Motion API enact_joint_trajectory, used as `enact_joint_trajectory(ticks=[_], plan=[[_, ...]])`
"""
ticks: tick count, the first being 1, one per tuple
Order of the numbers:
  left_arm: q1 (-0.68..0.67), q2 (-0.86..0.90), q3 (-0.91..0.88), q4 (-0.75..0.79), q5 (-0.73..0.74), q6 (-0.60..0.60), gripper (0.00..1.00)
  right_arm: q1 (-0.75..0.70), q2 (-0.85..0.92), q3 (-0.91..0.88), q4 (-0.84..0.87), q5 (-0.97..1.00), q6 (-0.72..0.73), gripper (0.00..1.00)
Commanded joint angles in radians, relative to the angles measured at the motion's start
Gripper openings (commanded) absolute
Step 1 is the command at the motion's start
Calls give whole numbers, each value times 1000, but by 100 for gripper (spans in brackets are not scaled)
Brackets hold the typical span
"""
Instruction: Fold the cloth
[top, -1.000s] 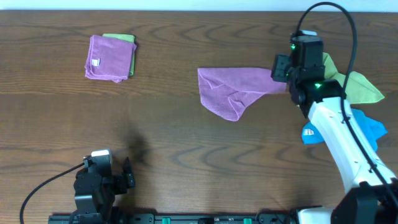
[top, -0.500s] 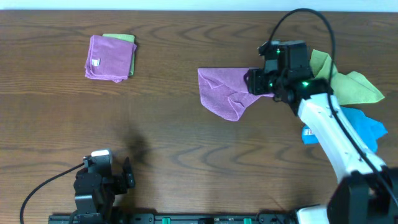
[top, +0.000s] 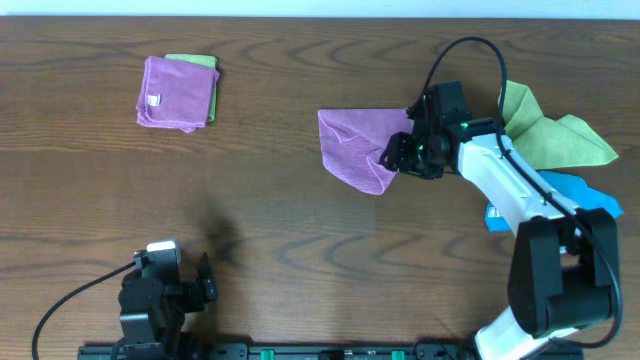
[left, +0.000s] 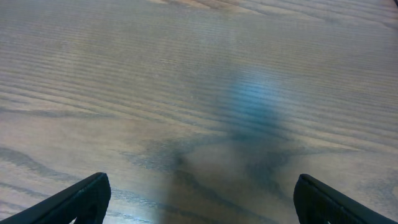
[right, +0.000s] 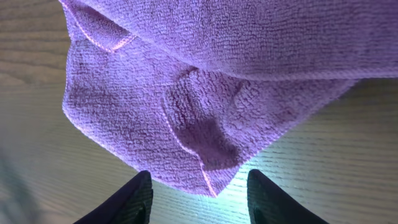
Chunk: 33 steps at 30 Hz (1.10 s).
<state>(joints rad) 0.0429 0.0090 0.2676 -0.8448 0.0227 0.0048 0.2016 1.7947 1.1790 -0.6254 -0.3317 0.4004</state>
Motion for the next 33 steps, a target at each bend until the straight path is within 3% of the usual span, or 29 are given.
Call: enact_joint_trajectory(ticks=[1, 12, 28, 33], plan=[[-5, -5, -22, -18, -3, 11, 95, 10, 26, 16, 9, -51, -63, 52], [-5, -5, -22, -18, -3, 11, 95, 10, 75, 16, 42, -44, -507, 55], [-4, -5, -22, -18, -3, 11, 95, 60, 77, 16, 57, -27, -574, 47], [-5, -5, -22, -18, -3, 11, 95, 81, 100, 16, 56, 56, -574, 45]])
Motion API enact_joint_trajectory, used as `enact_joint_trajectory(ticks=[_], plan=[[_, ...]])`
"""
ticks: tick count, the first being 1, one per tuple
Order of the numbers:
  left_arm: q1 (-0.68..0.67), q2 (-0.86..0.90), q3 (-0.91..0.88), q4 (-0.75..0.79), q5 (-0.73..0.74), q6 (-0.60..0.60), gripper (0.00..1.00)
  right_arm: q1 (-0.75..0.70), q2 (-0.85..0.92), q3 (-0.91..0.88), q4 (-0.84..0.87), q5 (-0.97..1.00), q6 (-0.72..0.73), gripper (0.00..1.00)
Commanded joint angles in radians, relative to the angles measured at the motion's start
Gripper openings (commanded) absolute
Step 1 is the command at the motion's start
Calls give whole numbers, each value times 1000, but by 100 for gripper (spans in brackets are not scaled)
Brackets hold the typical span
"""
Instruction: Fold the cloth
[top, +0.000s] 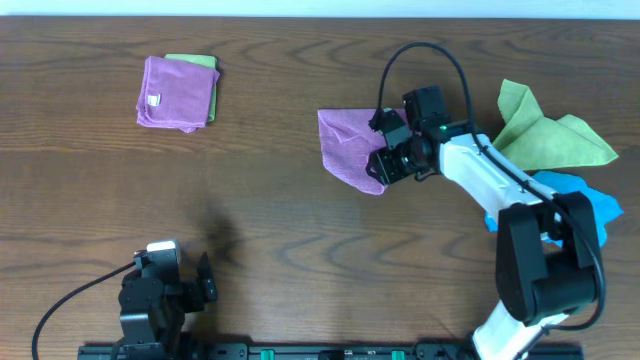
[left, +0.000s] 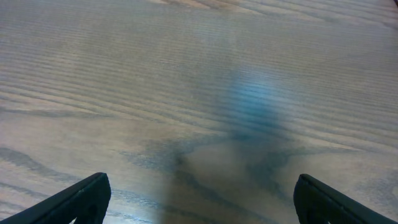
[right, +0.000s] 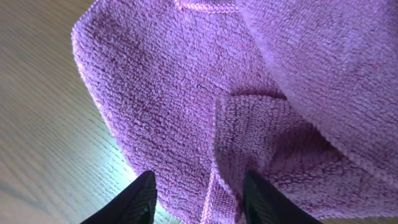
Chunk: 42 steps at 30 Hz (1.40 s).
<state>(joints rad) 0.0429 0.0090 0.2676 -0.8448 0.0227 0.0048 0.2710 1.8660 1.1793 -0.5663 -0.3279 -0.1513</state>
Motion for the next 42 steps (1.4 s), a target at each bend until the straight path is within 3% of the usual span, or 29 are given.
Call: enact_joint_trajectory(ticks=[1, 9, 12, 13, 18, 26, 32, 34, 35, 36, 37, 38, 42], plan=[[-5, -5, -22, -18, -3, 11, 95, 12, 32, 15, -3, 60, -23, 45], [-5, -5, -22, -18, -3, 11, 95, 11, 34, 15, 2, 187, -23, 37], [-5, -5, -22, -18, -3, 11, 95, 12, 34, 15, 9, 187, -22, 4], [-4, -5, -22, -18, -3, 11, 95, 12, 34, 16, 8, 187, -22, 1], [-4, -5, -22, -18, -3, 11, 95, 10, -10, 16, -52, 217, 22, 1], [-4, -5, -22, -18, -3, 11, 95, 6, -183, 16, -330, 557, 176, 1], [-4, -5, -22, -18, -3, 11, 95, -32, -212, 16, -541, 594, 227, 1], [-5, -5, -22, -18, -3, 11, 95, -48, -212, 15, -608, 594, 252, 11], [-5, -5, -22, -18, -3, 11, 95, -52, -212, 15, -632, 594, 271, 22], [-5, -5, -22, -18, -3, 11, 95, -56, -212, 15, -653, 594, 292, 44], [-4, -5, -22, -18, -3, 11, 95, -61, -212, 15, -672, 594, 311, 59], [-5, -5, -22, -18, -3, 11, 95, -63, -212, 15, -686, 594, 328, 64], [-4, -5, -22, -19, -4, 11, 95, -59, -215, 15, -681, 586, 355, 62]])
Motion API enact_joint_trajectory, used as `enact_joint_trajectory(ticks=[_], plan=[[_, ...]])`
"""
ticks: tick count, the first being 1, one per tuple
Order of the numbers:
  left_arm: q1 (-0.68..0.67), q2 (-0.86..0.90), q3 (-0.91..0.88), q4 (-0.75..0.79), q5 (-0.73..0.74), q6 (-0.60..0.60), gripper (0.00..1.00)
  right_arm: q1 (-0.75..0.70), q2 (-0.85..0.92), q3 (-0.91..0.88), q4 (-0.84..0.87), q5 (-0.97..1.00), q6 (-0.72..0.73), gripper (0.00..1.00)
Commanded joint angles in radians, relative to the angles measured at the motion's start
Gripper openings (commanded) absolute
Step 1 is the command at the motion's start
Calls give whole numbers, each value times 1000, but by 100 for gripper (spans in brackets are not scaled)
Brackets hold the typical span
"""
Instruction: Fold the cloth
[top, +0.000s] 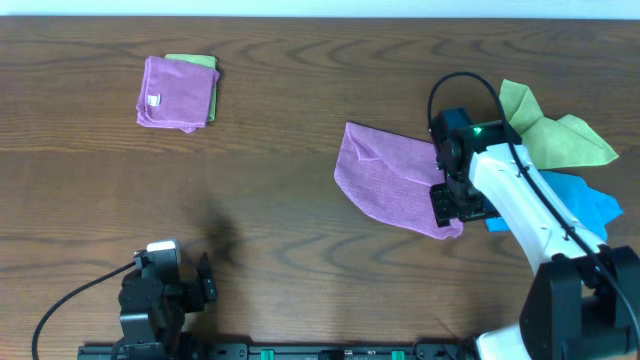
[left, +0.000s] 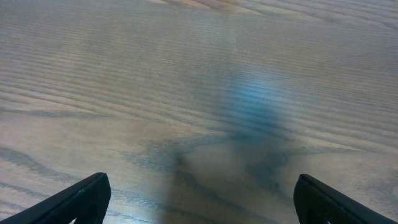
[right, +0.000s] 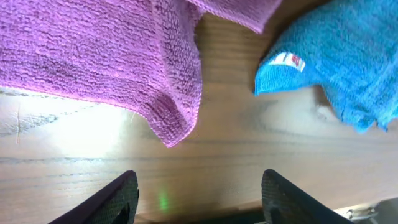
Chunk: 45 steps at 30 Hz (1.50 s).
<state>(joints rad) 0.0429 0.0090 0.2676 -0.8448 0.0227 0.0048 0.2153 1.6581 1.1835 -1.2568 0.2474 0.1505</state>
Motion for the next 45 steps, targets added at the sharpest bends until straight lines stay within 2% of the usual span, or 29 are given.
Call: enact_joint_trajectory(ticks=[1, 6, 10, 13, 16, 22, 30, 40, 43, 45], plan=[[-4, -5, -22, -19, -4, 11, 95, -2, -11, 11, 24, 5, 49, 61], [-4, -5, -22, -19, -4, 11, 95, 30, -37, 11, 164, -152, -117, 57], [-4, -5, -22, -14, 0, 11, 95, 90, -37, 11, 283, -227, -193, 55], [-4, -5, -22, -10, 7, 2, 95, 129, -37, 11, 373, -233, -213, 55], [-4, -5, -22, 33, 68, -85, 95, 163, -34, 11, 463, -234, -236, 56], [-5, -3, -17, 83, 197, -92, 95, 181, 47, 11, 608, -229, -265, 56], [-5, 3, 28, 82, 233, -147, 95, 189, 182, 11, 715, -229, -305, 52], [-5, 120, 39, 88, 319, -167, 95, 190, 261, 11, 786, -167, -305, 48], [-5, 151, 39, 98, 338, -167, 95, 190, 278, 11, 794, -165, -305, 38], [-5, 163, 39, 101, 345, -167, 95, 190, 278, 11, 807, -152, -305, 22]])
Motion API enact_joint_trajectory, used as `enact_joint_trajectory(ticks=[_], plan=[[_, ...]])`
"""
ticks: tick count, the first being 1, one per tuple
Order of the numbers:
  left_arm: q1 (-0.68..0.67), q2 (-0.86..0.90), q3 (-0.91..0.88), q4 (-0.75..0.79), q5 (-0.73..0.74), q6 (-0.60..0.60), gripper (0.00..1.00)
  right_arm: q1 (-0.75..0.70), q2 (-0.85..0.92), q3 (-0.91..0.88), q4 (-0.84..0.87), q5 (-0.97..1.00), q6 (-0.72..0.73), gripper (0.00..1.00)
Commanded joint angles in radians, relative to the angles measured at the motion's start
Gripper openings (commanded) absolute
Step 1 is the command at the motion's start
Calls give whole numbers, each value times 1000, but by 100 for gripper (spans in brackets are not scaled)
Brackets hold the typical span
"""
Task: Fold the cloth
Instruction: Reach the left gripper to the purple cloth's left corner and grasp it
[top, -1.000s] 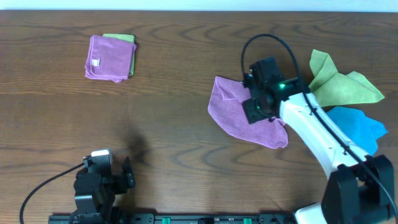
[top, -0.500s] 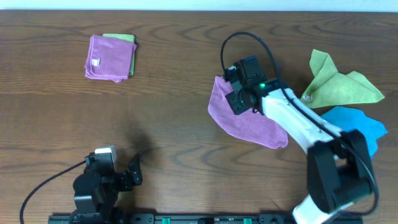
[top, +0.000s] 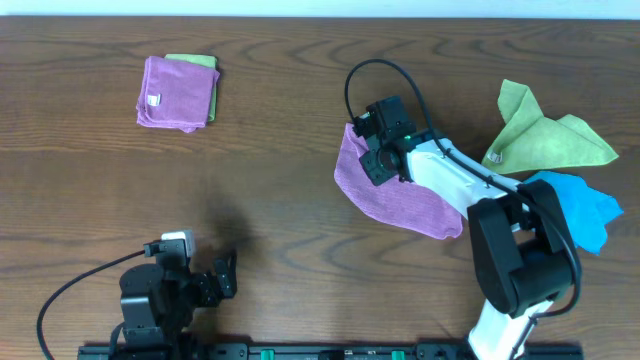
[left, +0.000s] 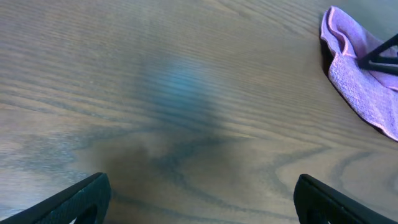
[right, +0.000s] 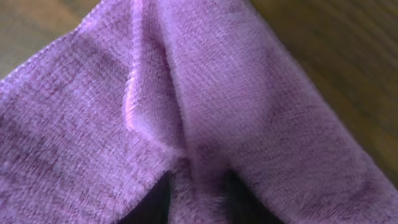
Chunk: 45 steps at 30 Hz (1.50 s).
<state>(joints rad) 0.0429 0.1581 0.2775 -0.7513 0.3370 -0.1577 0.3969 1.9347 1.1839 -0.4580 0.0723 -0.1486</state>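
The purple cloth (top: 400, 195) lies spread at the table's middle right, and its edge shows at the far right of the left wrist view (left: 364, 87). My right gripper (top: 372, 160) sits on the cloth's far left corner. In the right wrist view the cloth (right: 249, 112) fills the frame, and the right gripper (right: 198, 193) is shut on a raised ridge of it. My left gripper (top: 225, 273) stands open low over bare wood at the front left, holding nothing (left: 202, 196).
A folded purple cloth on a folded green one (top: 178, 92) lies at the back left. A crumpled green cloth (top: 545, 135) and a blue cloth (top: 580, 205) lie at the right, just beyond the purple cloth.
My right gripper was open at the cloth's near right corner by the blue cloth; now it is at the far left corner, shut on the cloth. The left arm has turned slightly toward the cloth.
The purple cloth first lay bunched at the middle with my open right gripper at its right edge, then over its near part. Later it lay spread out further right, gripper open at the near right corner. Now the gripper pinches the far left corner.
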Motion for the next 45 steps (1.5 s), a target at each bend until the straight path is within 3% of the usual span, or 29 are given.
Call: enact_joint_trajectory(ticks=[1, 9, 16, 20, 21, 24, 29, 32, 35, 39, 45], plan=[[-5, 19, 29, 8, 31, -4, 95, 11, 0, 16, 14, 61, 3, 3], [-5, 24, 29, 8, 31, -4, 95, 13, -33, 133, 21, 197, 19, 1], [-5, 24, 29, 9, 85, -9, 95, -37, -22, 146, 200, 284, -6, 1], [-5, 24, 29, 14, 110, -73, 95, -95, -10, 146, 274, 346, 31, 25], [-5, 24, 29, 25, 109, -94, 95, -112, -10, 146, 275, 347, 42, 38], [-5, 24, 29, 66, 109, -142, 95, -135, -14, 147, 246, 347, 75, 52], [-4, 25, 29, 97, 118, -243, 95, -126, -60, 149, 127, 335, 177, 54], [-5, 62, 33, 135, 198, -255, 95, -129, -142, 149, 26, 171, 257, 59], [-5, 144, 82, 138, 207, -262, 96, -143, -221, 149, -41, 5, 299, 65], [-6, 378, 241, 127, 195, -229, 96, -176, -312, 148, -156, -128, 313, 72], [-97, 778, 492, 90, 198, -220, 96, -234, -379, 128, -316, -259, 313, 71]])
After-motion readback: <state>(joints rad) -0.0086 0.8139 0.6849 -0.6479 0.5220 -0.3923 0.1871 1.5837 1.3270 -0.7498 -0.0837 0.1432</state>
